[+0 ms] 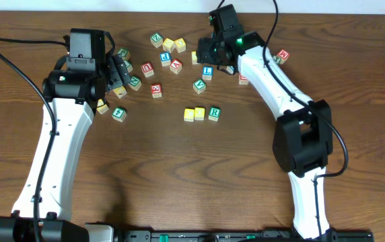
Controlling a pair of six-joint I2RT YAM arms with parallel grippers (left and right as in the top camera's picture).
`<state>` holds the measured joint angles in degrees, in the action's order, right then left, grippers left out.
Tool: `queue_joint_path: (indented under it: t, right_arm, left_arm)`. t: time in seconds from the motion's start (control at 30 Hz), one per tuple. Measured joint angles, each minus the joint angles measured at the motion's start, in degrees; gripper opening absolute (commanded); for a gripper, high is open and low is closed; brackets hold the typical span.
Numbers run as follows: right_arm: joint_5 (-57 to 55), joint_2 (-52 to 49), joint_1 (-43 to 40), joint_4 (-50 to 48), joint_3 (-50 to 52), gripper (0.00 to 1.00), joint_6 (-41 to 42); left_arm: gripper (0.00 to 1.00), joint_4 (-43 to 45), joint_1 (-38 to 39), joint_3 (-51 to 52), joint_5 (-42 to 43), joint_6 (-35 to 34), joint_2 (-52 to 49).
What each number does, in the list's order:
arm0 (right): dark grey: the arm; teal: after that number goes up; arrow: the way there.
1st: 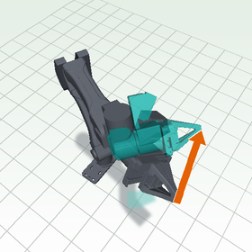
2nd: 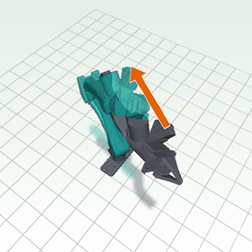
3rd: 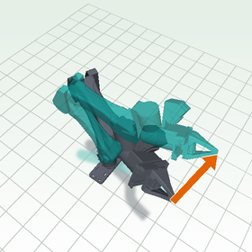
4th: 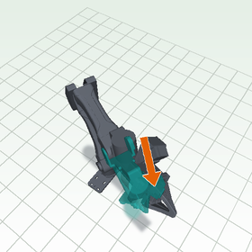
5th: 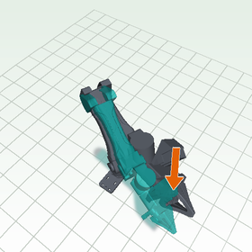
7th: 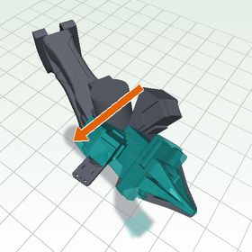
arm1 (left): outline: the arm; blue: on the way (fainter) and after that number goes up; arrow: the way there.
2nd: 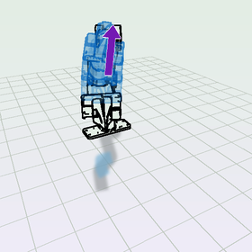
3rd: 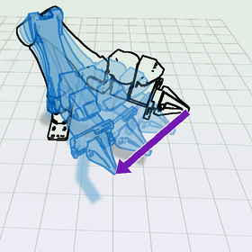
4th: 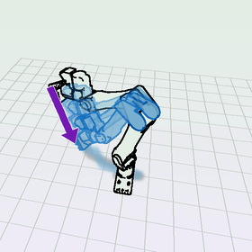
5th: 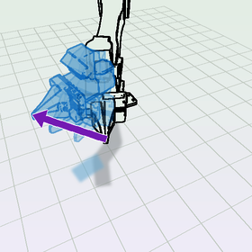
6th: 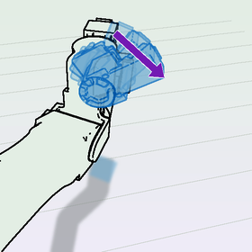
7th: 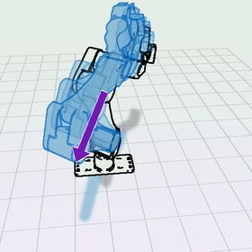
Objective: Spell out CORL
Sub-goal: 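Move the right gripper onto the blue L block and grasp it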
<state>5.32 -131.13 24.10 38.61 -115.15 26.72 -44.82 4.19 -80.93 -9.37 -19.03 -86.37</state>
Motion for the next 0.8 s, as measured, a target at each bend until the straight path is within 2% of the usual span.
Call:
queue_joint_path:
  t: [0.8]
  right_arm:
    - [-6.3,-4.8,1.3,-1.0,-0.2,0.53,3.3]
  left_arm:
    - [0.98,0.0,0.0,0.0,0.0,0.0,0.0]
